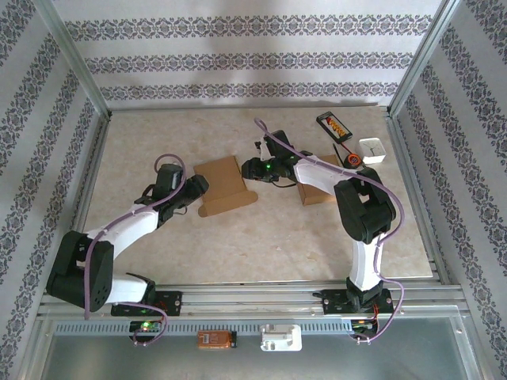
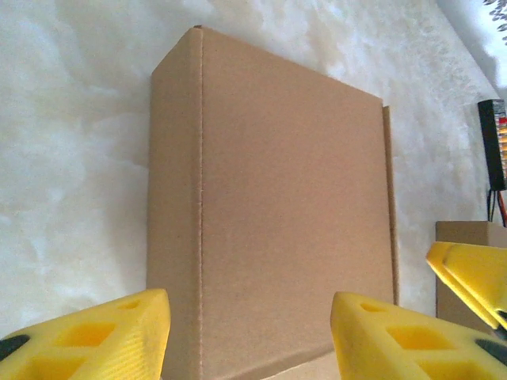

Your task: Fold the paper box

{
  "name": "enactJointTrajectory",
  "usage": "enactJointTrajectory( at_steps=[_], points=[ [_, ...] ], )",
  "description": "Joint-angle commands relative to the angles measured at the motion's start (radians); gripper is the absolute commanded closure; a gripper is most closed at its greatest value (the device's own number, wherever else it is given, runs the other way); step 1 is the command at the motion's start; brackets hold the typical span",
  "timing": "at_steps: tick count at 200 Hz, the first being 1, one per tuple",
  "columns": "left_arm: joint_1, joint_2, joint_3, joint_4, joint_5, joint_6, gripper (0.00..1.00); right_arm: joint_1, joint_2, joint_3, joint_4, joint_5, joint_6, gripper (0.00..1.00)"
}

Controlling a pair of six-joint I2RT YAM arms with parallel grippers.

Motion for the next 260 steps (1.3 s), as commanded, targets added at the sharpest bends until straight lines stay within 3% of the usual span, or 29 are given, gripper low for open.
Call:
enactJointTrajectory(
  at_steps=[1, 49, 66, 117, 168, 218, 260],
  points=[
    [0.008, -0.035, 0.018, -0.047, 0.002, 0.016, 0.43, 0.003, 0.023, -0.014, 0.015, -0.038, 0.019, 0.57],
    [0.013, -0.05, 0.016, -0.052, 0.024, 0.037, 0.3, 0.008, 0.075, -0.002, 0.025, -0.072, 0.021, 0.6],
    [0.015, -0.05, 0.013, -0.049, 0.028, 0.037, 0.25, 0.008, 0.092, -0.009, 0.032, -0.069, 0.022, 0.65],
    [0.056, -0.022, -0.018, -0.025, 0.055, -0.014, 0.24, -0.006, 0.104, -0.052, 0.081, -0.099, 0.045, 0.75],
    [0.091, 0.058, -0.066, 0.153, 0.178, -0.003, 0.2, -0.046, 0.093, -0.116, 0.192, -0.202, 0.094, 0.78],
    [0.091, 0.177, -0.097, 0.396, 0.294, -0.068, 0.17, -0.068, 0.095, -0.133, 0.206, -0.219, 0.09, 0.8],
    [0.091, 0.223, -0.103, 0.471, 0.31, -0.094, 0.16, -0.102, 0.09, -0.151, 0.211, -0.225, 0.098, 0.82]
  ],
)
